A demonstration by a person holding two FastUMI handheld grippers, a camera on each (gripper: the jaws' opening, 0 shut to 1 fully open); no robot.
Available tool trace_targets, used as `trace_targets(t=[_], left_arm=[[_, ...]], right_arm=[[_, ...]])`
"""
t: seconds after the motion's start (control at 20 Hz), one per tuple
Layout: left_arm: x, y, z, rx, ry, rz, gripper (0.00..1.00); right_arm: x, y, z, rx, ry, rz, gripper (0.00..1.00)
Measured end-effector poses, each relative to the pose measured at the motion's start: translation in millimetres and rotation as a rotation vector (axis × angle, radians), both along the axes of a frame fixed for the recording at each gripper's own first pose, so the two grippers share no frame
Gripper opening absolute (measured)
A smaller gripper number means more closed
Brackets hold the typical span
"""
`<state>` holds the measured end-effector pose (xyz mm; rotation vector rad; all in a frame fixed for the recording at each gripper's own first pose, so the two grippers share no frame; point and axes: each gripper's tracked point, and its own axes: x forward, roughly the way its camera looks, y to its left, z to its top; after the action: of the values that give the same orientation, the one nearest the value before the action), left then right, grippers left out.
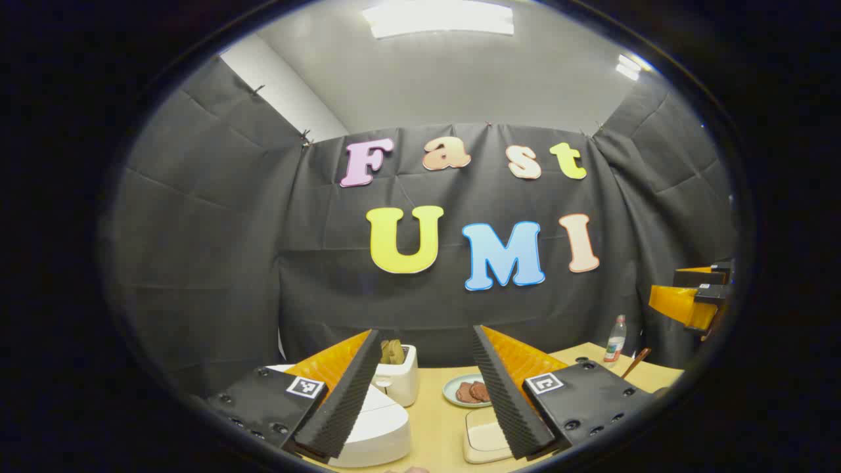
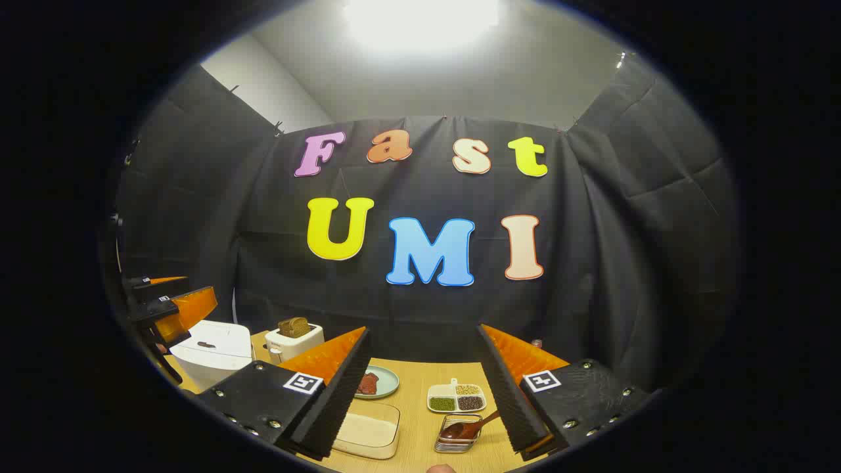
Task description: Close the left gripper, press the button to open the rice cooker; take a wooden spoon from the chopstick holder with the right hand, scoop a spoonful of rice and pour it into the rice cooker, then put the wooden spoon back into the chopstick holder.
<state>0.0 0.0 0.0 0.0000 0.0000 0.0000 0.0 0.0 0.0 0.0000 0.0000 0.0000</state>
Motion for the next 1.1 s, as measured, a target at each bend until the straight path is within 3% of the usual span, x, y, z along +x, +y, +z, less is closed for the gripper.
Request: trace_targets(t=[0.1,0.25,0.3,0.4,0.8,1.0,1.1], left_arm=[[0.9,0.8,1.1,0.012,-0.003,0.005,0.96],[0.5,1.2,4.0,0.022,-0.013,0.007,1.00],[1.1,0.9,4.1,0.023,-0.015,0.007,0.95],[2.6,1.2,4.1,0.022,-0.012,0.010,1.00],[6.5,6.0,3.1,0.021,-0.010,0.030,0.95],[6.8,16.9,1.1,0.008,-0.008,0.059,1.00],[7.5,17.7,0.0,-0.007,-0.005,0.059,0.95]], right_arm=[[0.7,-0.3,0.0,-0.001,0.001,-0.001,0.95],[3.7,-1.1,-0.9,0.000,-0.002,-0.002,0.95],[4.0,-1.1,-1.6,0.000,0.000,-0.001,0.95],[4.5,-0.8,-1.8,0.001,0.001,-0.001,0.95],[7.5,-3.8,-5.5,0.012,0.007,-0.008,0.95],[6.5,-5.8,-5.6,0.009,0.007,-0.011,0.95],[6.2,-6.2,-7.0,0.005,0.006,-0.012,0.95]])
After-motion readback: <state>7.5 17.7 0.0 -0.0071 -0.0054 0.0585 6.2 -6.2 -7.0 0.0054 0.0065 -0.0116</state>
